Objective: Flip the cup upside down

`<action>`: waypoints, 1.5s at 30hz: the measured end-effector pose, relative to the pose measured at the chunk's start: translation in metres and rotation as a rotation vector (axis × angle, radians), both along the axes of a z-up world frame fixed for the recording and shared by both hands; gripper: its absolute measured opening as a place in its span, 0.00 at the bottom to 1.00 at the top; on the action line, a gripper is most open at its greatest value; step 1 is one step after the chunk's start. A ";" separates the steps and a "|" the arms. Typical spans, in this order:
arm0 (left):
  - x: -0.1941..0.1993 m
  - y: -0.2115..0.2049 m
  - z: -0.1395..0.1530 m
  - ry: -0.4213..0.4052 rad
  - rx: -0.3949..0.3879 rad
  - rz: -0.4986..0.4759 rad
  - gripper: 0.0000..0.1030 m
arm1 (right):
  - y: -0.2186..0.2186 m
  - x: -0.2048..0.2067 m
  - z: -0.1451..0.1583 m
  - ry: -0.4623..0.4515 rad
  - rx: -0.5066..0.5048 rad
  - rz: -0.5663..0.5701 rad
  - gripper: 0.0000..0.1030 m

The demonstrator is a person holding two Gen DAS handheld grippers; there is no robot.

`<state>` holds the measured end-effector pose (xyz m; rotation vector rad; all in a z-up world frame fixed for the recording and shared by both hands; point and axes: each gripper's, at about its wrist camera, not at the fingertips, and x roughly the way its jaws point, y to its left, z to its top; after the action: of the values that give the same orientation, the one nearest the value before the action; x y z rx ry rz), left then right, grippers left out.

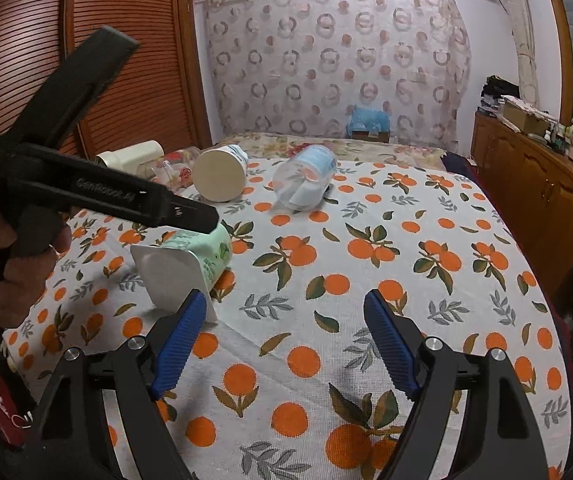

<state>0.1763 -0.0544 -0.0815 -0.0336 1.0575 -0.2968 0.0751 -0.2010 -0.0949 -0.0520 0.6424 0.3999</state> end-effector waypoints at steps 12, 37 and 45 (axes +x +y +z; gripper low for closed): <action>0.019 -0.008 -0.022 0.141 -0.043 0.017 0.50 | -0.005 0.005 -0.006 0.016 0.031 -0.018 0.81; 0.034 -0.006 0.005 -0.286 0.202 0.034 0.48 | -0.006 0.003 -0.005 0.016 0.037 -0.037 0.81; 0.022 -0.010 0.000 -0.338 0.249 0.018 0.48 | -0.007 0.003 -0.005 0.017 0.037 -0.038 0.81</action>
<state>0.1987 -0.0642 -0.0819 0.2242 0.7516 -0.1456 0.0781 -0.2076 -0.0999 -0.0011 0.6515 0.3764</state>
